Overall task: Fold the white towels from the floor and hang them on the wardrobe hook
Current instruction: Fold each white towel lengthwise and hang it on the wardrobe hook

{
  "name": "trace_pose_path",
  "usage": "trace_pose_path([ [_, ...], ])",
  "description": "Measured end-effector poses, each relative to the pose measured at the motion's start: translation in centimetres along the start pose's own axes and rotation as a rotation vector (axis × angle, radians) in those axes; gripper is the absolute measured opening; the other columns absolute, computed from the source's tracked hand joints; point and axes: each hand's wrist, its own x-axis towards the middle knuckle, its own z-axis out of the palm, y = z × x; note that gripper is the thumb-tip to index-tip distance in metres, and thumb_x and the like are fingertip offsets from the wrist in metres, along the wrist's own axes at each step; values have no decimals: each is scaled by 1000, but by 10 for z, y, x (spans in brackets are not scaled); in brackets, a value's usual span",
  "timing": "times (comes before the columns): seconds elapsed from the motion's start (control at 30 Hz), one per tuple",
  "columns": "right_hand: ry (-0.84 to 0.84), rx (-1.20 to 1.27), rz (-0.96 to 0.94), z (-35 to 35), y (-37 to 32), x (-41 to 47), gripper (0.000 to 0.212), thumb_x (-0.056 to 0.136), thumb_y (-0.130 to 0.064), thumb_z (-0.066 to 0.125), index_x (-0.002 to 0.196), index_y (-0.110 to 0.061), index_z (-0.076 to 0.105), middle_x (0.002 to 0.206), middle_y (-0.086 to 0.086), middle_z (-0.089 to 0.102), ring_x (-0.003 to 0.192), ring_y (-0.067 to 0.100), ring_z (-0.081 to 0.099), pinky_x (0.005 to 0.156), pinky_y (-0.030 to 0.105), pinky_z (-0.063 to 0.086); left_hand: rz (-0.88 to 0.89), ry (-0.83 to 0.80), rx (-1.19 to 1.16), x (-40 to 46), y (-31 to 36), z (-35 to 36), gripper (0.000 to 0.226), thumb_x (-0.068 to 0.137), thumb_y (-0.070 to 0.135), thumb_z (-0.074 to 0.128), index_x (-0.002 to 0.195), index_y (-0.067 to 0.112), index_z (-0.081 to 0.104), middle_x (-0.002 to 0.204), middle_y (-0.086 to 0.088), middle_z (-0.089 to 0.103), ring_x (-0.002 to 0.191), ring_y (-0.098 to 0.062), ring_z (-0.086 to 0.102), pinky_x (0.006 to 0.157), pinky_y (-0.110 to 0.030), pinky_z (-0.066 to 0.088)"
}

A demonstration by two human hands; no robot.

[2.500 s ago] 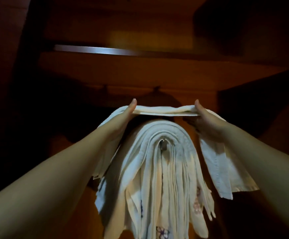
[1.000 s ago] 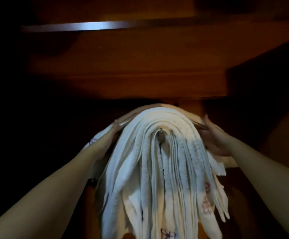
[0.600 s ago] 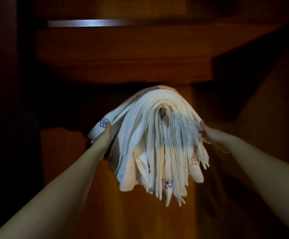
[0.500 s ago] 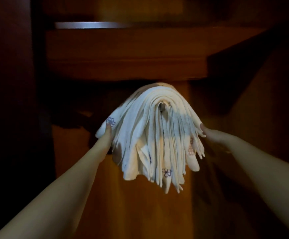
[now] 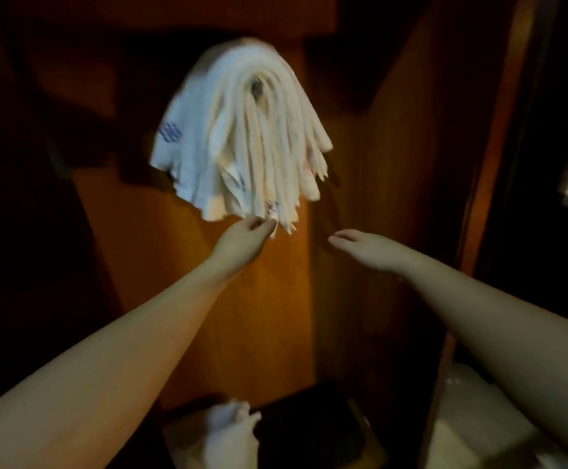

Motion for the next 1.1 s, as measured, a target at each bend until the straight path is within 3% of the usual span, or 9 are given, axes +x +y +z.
trace_pose_path([
  [0.13, -76, -87, 55, 35, 67, -61, 65, 101, -61, 44, 156, -26, 36, 159, 3, 41, 143, 24, 42, 109, 35, 36, -35, -276, 49, -36, -15, 78, 31, 103, 44, 51, 126, 27, 62, 105, 17, 60, 88, -5, 60, 65, -24, 41],
  [0.23, -82, -70, 151, 49, 121, -89, 64, 101, -58, 47, 155, -26, 36, 160, 2, 40, 144, 22, 40, 113, 34, 33, -36, -426, 65, -61, -19, 140, 32, 105, 44, 47, 133, 31, 56, 92, 24, 53, 66, 4, 47, 56, -16, 36],
  [0.4, -87, 2, 351, 69, 232, -140, 61, 101, -55, 49, 154, -25, 40, 157, 1, 44, 142, 21, 43, 113, 33, 32, 32, -653, 73, -94, -3, 259, 19, 103, 42, 50, 118, 34, 58, 93, 8, 64, 58, 0, 57, 48, -18, 45],
  [0.53, -72, 54, 488, 84, 332, -183, 58, 102, -44, 54, 153, -19, 41, 155, 7, 46, 138, 24, 47, 100, 26, 32, 140, -808, 118, -114, 23, 367, 26, 103, 38, 51, 121, 23, 63, 110, 8, 64, 94, -11, 60, 74, -30, 48],
  [0.6, -88, 71, 577, 86, 385, -202, 58, 102, -42, 54, 153, -16, 41, 152, 9, 49, 136, 25, 49, 102, 28, 36, 166, -870, 164, -124, 37, 425, 28, 102, 36, 51, 119, 18, 65, 115, 1, 66, 103, -15, 60, 80, -32, 46],
  [0.77, -138, 161, 796, 81, 513, -253, 55, 103, -41, 53, 151, -15, 43, 152, 11, 49, 137, 29, 48, 111, 36, 36, 123, -1038, 241, -153, 65, 570, 22, 99, 29, 54, 110, 14, 66, 112, -9, 68, 106, -28, 62, 68, -29, 31],
  [0.97, -233, 231, 1039, 82, 640, -311, 53, 102, -41, 51, 150, -18, 45, 150, 9, 50, 133, 26, 51, 106, 33, 40, 89, -1240, 382, -189, 88, 712, 28, 100, 34, 51, 117, 17, 65, 122, -8, 65, 111, -27, 60, 88, -33, 46],
  [1.03, -239, 237, 1108, 82, 674, -325, 53, 102, -40, 51, 149, -18, 45, 150, 8, 50, 133, 26, 51, 104, 34, 40, 81, -1281, 408, -196, 92, 752, 23, 100, 32, 51, 112, 17, 63, 117, -9, 62, 104, -27, 58, 83, -31, 45],
  [1.1, -227, 252, 1160, 82, 705, -335, 53, 101, -38, 52, 149, -16, 46, 151, 9, 49, 134, 26, 50, 105, 34, 40, 74, -1314, 418, -200, 96, 789, 30, 101, 30, 50, 122, 13, 62, 128, -8, 61, 109, -28, 59, 77, -28, 38],
])
